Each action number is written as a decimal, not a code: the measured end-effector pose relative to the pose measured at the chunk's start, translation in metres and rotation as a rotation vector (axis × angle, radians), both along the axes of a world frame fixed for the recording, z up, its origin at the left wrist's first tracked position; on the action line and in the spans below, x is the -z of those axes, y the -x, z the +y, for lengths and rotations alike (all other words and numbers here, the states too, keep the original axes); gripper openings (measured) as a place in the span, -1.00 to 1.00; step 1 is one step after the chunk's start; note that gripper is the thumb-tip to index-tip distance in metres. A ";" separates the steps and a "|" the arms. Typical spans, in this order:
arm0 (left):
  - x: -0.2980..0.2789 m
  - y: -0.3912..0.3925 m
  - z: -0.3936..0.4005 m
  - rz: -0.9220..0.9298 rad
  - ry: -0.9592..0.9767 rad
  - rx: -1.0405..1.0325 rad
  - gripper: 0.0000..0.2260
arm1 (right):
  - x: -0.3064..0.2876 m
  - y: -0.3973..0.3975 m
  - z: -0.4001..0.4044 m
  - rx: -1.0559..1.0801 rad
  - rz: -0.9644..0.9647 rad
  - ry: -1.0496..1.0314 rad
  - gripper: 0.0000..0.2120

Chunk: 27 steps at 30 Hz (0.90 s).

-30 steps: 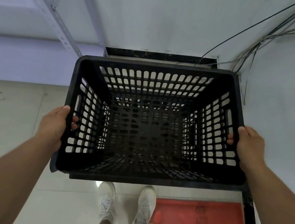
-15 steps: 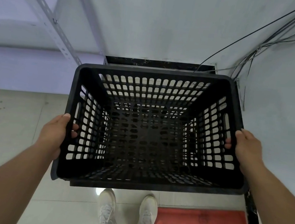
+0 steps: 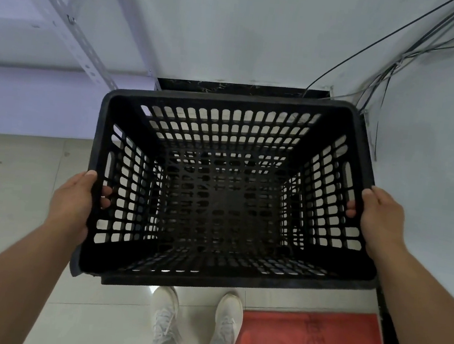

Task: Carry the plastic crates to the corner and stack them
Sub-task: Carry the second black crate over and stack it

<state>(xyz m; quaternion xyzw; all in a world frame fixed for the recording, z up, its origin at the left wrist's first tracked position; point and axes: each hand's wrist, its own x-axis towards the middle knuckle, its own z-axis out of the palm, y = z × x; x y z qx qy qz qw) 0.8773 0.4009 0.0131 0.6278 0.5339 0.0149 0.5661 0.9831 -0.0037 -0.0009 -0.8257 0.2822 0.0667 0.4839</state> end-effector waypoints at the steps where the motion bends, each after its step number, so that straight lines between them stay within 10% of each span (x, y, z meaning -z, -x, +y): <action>1: 0.000 0.000 0.000 0.002 -0.001 -0.004 -0.79 | 0.000 -0.002 0.001 -0.013 -0.002 0.007 -0.82; 27: -0.001 0.002 0.003 -0.009 -0.013 -0.012 -0.78 | 0.001 0.010 0.007 -0.011 0.003 0.083 -0.78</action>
